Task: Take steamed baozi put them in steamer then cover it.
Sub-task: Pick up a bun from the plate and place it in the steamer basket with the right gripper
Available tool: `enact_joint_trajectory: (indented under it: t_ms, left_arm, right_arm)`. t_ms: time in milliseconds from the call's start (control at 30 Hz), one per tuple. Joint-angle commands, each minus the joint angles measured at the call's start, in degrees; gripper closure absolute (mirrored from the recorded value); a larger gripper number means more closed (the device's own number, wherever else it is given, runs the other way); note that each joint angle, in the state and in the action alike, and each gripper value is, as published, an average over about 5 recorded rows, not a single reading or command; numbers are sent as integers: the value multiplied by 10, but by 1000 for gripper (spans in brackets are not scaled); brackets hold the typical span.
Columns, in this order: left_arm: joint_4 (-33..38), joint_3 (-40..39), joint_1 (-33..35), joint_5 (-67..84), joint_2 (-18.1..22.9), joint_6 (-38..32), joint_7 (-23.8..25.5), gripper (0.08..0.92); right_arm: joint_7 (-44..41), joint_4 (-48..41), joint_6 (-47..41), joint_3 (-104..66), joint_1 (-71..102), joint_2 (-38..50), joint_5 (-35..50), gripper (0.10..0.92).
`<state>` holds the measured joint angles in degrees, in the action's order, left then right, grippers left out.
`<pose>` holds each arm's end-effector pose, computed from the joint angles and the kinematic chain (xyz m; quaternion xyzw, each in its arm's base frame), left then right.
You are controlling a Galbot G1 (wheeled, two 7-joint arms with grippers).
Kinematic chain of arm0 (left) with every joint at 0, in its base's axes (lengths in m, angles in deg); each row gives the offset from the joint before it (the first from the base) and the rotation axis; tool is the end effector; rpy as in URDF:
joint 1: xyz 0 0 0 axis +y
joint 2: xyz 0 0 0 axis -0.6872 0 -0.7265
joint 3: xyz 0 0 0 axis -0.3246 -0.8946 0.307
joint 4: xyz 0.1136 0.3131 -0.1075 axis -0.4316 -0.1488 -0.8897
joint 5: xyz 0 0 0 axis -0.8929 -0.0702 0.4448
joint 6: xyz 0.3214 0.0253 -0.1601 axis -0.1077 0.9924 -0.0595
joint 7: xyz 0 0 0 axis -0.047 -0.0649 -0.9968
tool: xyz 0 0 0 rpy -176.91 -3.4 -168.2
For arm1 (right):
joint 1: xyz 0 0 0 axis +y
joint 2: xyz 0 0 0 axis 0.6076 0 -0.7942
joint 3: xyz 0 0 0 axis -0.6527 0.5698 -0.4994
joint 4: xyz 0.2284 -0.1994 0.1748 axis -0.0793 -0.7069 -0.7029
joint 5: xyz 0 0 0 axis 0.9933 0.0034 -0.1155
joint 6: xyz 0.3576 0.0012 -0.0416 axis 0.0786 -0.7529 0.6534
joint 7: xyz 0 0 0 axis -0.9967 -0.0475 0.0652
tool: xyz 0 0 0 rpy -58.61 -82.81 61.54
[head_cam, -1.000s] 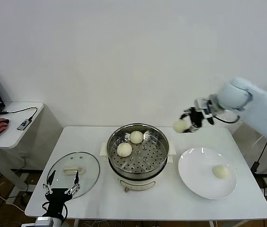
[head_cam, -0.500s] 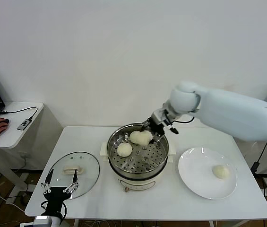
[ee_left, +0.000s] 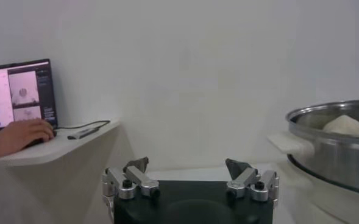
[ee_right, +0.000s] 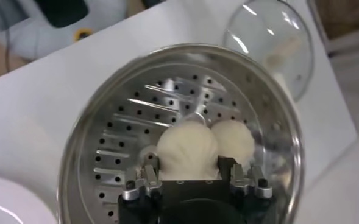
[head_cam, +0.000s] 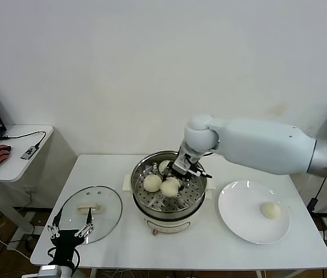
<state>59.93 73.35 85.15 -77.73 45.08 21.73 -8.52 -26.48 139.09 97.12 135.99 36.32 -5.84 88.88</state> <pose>0.1464 0.0669 -0.3126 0.0583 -0.9948 -0.0685 0.0473 0.5020 0.1191 -0.0852 0.6866 -0.2371 0.6851 0.0552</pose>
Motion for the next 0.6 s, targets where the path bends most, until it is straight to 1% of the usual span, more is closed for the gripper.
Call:
enact_joint_trajectory:
  t_ms: [33,267,333,500,600]
  left_arm:
    - [-2,0,0,0,0,-2,-1,177]
    - [-3,0,0,0,1,-4,-1,177]
    - [-3,0,0,0,0,-4,-1,177]
    - [-4,0,-1,-1,-2,-5,-1,177]
    - [-4,0,-3,-1,-5,-4,-1,177]
  right_arm:
    - [-9,5,45,16,2,-15,-29,431]
    - [-7,5,46,17,11,-11,-34,420]
    - [-3,0,48,15,12,-10,-32,383]
    - [2,-4,38,0,-4,1,-7,247]
    - [-2,1,6,-6,-24,20,27,210]
